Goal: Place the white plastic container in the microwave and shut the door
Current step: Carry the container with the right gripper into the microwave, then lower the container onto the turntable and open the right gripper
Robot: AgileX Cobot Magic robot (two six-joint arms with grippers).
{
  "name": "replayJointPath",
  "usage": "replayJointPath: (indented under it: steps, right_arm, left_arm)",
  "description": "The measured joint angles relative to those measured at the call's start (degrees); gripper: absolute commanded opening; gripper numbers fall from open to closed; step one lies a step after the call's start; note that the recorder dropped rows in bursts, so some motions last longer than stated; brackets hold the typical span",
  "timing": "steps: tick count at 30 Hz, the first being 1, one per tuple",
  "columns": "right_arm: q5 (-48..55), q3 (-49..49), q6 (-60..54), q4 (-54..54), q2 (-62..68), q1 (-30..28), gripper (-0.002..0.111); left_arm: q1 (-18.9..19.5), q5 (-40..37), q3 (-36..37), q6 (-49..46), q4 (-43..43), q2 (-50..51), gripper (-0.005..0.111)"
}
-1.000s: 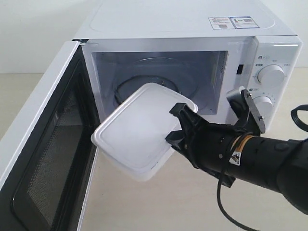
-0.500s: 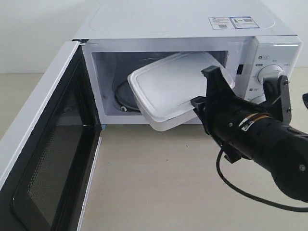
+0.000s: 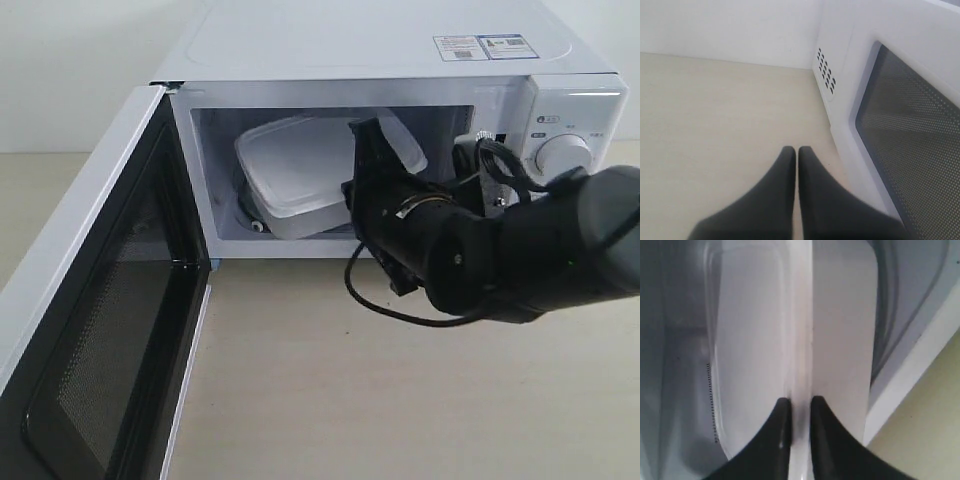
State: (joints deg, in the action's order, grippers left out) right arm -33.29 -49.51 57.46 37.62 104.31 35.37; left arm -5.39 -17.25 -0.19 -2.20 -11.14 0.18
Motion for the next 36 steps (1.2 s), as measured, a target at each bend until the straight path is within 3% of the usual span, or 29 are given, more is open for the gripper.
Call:
replayJointPath:
  steps: [6, 14, 17, 22, 23, 25, 26, 30, 36]
  right_arm:
    - [0.0, -8.9, 0.1, 2.1, 5.6, -0.7, 0.000]
    - [-0.2, -10.1, -0.6, 4.2, 8.4, -1.8, 0.001]
    - [-0.2, -10.1, -1.6, 4.3, 8.5, -1.9, 0.012]
    - [-0.5, -10.3, -3.0, 4.3, 8.6, -2.1, 0.044]
    - [-0.6, -10.3, -3.1, 4.3, 8.6, -2.1, 0.045]
    - [-0.9, -10.3, -3.4, 4.3, 8.6, -2.1, 0.037]
    - [-0.9, -10.3, -3.5, 4.3, 8.6, -2.1, 0.027]
    - [1.0, -10.3, -3.7, 1.7, 7.9, -2.1, 0.002]
    - [10.8, -9.8, -14.3, -18.0, 4.4, -2.1, 0.000]
  left_arm:
    - [0.0, 0.0, 0.0, 0.0, 0.0, 0.0, 0.004]
    - [0.0, 0.0, 0.0, 0.0, 0.0, 0.0, 0.004]
    - [0.0, 0.0, 0.0, 0.0, 0.0, 0.0, 0.004]
    - [0.0, 0.0, 0.0, 0.0, 0.0, 0.0, 0.004]
    - [0.0, 0.0, 0.0, 0.0, 0.0, 0.0, 0.004]
    - [0.0, 0.0, 0.0, 0.0, 0.0, 0.0, 0.004]
    - [0.0, 0.0, 0.0, 0.0, 0.0, 0.0, 0.004]
    - [0.0, 0.0, 0.0, 0.0, 0.0, 0.0, 0.004]
    - [0.0, 0.0, 0.0, 0.0, 0.0, 0.0, 0.004]
